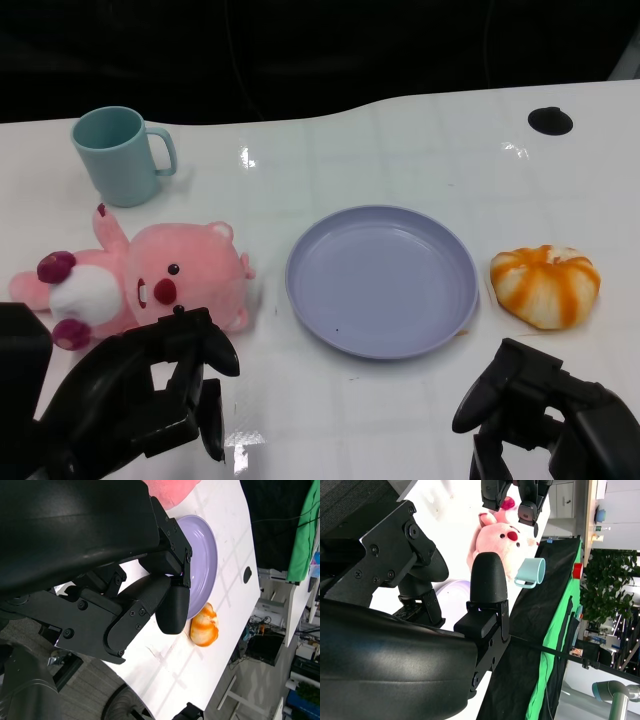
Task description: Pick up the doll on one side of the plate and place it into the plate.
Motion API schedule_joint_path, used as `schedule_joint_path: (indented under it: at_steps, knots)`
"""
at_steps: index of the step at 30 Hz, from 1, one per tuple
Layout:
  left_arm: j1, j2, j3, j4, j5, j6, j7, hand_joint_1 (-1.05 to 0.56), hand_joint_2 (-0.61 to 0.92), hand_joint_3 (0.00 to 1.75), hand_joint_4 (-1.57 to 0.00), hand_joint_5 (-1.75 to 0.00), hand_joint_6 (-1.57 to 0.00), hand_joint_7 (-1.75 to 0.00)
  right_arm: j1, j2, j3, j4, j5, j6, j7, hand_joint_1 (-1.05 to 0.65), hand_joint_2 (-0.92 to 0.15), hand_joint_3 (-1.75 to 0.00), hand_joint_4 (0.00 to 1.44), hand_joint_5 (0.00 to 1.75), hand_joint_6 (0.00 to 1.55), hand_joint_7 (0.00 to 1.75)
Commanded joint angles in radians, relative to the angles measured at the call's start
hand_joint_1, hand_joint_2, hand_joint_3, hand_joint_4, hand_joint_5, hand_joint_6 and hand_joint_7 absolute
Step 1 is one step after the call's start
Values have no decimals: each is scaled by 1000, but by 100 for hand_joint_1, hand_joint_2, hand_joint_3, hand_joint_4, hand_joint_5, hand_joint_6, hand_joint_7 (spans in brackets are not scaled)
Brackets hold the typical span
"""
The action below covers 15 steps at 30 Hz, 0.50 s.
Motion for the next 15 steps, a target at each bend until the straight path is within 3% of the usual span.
schedule_joint_path:
  at_steps: [1, 15]
  knots:
    - [-6, 15, 1, 3, 15, -15, -7, -7, 43, 143, -91, -175, -74, -173, 1, -1, -1, -6, 1, 9, -4, 8, -43, -136, 72, 175, 63, 153]
    - [-6, 14, 1, 2, 21, -12, -4, -7, 43, 143, -91, -175, -73, -174, 0, 1, 0, -4, 2, 8, -5, 9, -42, -136, 72, 175, 63, 153]
